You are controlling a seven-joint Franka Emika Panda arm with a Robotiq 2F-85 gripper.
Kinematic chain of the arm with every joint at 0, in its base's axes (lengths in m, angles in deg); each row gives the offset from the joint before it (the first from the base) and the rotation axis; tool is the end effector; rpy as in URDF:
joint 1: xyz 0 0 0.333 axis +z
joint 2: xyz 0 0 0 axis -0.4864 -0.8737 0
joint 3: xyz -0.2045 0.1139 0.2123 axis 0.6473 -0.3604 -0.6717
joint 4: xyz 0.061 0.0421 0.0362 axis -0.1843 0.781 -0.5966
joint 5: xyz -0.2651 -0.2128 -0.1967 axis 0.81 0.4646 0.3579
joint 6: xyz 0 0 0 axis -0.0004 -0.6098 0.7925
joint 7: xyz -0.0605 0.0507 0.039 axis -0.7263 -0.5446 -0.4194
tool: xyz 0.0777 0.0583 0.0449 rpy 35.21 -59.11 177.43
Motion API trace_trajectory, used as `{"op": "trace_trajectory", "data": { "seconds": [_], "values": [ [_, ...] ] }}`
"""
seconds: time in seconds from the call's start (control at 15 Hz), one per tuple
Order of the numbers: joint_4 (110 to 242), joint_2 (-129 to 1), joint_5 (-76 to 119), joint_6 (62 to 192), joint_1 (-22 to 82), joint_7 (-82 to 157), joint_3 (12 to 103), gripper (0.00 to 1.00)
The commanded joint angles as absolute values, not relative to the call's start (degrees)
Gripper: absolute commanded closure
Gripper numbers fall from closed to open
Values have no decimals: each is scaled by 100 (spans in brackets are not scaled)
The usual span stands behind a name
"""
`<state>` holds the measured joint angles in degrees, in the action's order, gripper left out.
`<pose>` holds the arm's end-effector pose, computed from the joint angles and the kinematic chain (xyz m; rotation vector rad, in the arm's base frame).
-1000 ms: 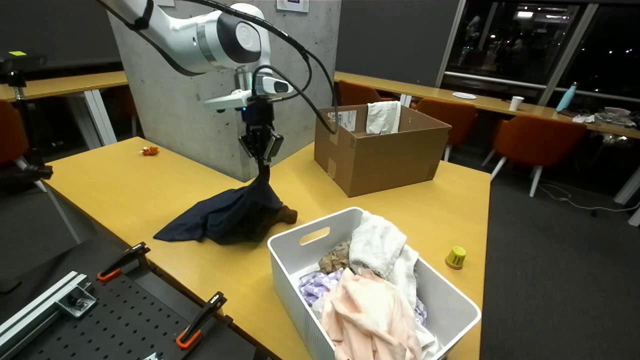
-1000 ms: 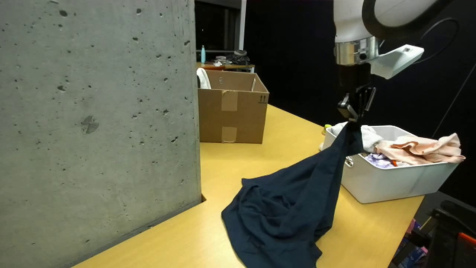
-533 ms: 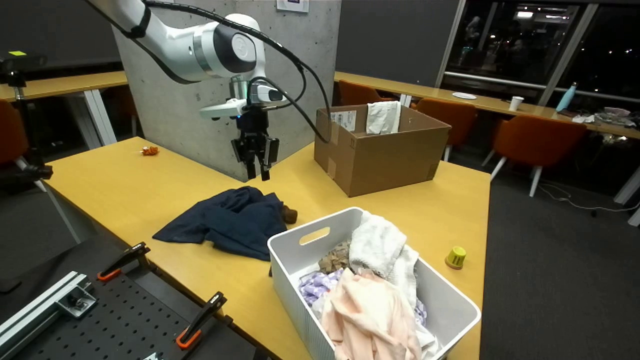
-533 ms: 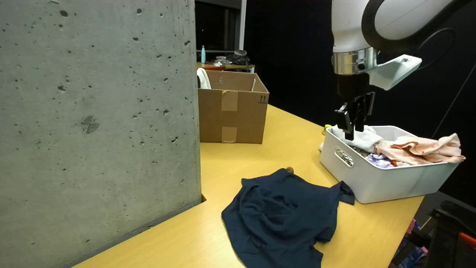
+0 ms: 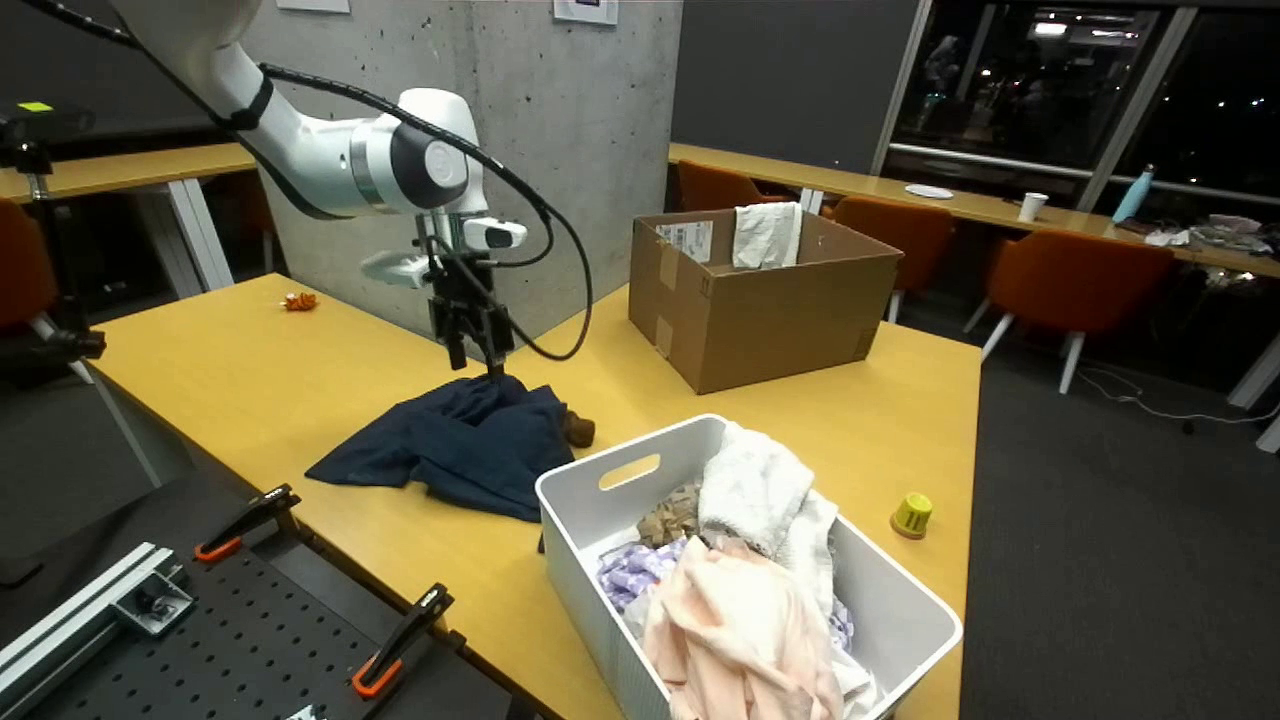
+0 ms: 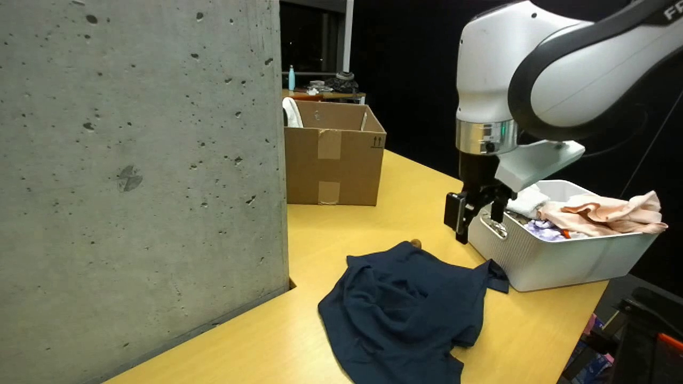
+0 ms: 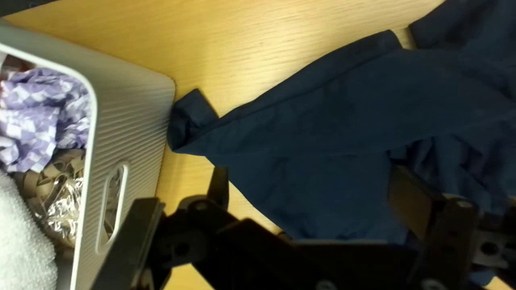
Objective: Pick up the toy moose with the blue shirt and then put them in the white basket
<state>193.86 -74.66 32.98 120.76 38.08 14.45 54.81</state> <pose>0.6030 0.0757 0.2319 2.8935 -0.2387 -0.1343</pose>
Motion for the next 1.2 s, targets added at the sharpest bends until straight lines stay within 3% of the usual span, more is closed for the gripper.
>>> {"op": "trace_trajectory", "data": {
  "seconds": [0.0,1.13],
  "values": [
    [19581,-7643,3052,12625,3881,901,5642,0],
    [17095,-10427,2436,13497,4275,806,5741,0]
  ]
}}
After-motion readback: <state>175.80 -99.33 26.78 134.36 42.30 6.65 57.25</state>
